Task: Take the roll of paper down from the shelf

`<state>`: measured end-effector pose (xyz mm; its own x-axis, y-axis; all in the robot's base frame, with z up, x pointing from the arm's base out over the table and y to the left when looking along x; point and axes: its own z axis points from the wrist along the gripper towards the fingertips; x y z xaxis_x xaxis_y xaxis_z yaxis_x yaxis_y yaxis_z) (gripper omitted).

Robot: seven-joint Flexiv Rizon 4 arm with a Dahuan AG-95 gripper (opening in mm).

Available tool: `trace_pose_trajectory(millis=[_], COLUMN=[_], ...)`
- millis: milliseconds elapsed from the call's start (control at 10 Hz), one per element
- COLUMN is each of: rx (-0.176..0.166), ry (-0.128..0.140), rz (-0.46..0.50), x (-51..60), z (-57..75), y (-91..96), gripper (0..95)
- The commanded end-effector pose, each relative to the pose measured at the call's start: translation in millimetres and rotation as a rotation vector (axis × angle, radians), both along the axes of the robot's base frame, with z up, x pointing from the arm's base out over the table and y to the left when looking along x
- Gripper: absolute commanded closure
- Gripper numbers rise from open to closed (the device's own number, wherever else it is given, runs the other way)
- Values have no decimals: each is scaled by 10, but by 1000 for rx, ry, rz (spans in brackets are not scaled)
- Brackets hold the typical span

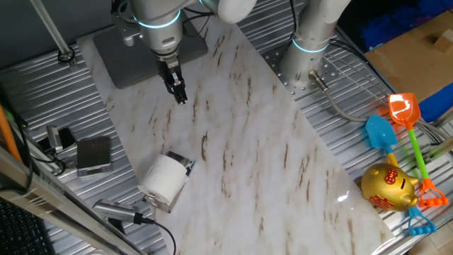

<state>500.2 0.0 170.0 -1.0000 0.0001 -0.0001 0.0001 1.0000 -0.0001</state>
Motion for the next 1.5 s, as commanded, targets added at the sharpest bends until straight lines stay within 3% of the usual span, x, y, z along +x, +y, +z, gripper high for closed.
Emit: trace_pose_trajectory(millis=[100,200,1500], rx=[0,20,13], ry=[0,-44,-42], rz=[0,189,189], x=[-2,-2,-2], z=[0,0,0], y=[0,0,1], gripper=[0,950,950])
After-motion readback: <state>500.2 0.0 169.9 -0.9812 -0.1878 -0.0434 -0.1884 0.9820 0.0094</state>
